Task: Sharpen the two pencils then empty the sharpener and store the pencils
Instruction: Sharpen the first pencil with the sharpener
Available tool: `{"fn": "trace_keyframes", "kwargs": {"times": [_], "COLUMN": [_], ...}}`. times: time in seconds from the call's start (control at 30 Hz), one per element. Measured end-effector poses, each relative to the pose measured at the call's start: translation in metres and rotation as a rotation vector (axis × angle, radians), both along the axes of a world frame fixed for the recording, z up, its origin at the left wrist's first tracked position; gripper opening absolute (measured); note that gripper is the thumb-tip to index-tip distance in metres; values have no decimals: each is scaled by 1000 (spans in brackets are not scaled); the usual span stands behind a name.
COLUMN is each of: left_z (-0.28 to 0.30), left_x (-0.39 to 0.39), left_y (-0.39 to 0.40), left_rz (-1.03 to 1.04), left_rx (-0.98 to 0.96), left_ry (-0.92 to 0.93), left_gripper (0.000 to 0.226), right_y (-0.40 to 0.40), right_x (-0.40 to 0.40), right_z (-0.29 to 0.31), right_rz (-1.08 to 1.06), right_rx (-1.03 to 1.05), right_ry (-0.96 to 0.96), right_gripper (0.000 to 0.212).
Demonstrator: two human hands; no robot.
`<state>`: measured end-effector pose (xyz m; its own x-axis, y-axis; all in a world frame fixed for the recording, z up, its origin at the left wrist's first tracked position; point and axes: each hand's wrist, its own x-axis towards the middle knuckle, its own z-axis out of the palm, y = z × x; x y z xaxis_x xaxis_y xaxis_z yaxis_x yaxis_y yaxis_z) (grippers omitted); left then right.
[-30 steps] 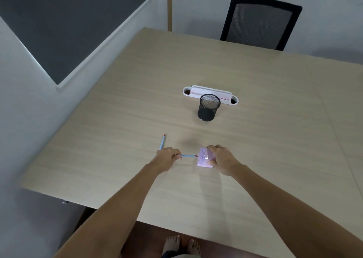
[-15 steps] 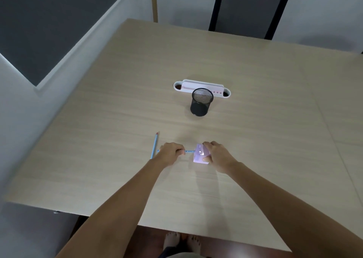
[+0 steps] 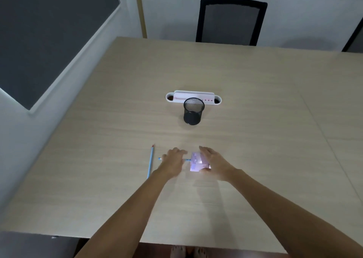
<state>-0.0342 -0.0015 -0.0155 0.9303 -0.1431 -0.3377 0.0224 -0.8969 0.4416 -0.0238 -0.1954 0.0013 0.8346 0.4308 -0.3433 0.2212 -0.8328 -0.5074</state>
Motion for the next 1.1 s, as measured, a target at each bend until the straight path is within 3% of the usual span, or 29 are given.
{"fn": "trace_keyframes", "kwargs": {"times": [0.1, 0.23, 0.33, 0.43, 0.63, 0.93, 1.1], "left_z": [15, 20, 9, 1, 2, 0, 0], "left_x": [-5, 1, 0, -8, -5, -2, -5], "left_y": [-14, -46, -67, -76, -86, -90, -90], "left_rz": [-47, -306, -353, -271, -208, -160, -155], "left_rx": [37, 210, 362, 486, 546, 488, 472], "left_ry": [-120, -196, -194, -214, -167, -187, -201], "left_gripper": [84, 89, 75, 62, 68, 56, 50], "right_y": [-14, -25, -22, -18, -25, -19, -5], "right_x": [-20, -35, -35, -33, -38, -13, 25], "right_z": [-10, -38, -48, -48, -40, -13, -28], "right_rz": [-235, -338, -350, -341, -332, -608, -751], "right_rx": [114, 30, 54, 69, 123, 411, 361], "right_ry": [-62, -27, 7, 41, 73, 37, 50], "right_gripper": [69, 36, 7, 12, 44, 36, 23]}}
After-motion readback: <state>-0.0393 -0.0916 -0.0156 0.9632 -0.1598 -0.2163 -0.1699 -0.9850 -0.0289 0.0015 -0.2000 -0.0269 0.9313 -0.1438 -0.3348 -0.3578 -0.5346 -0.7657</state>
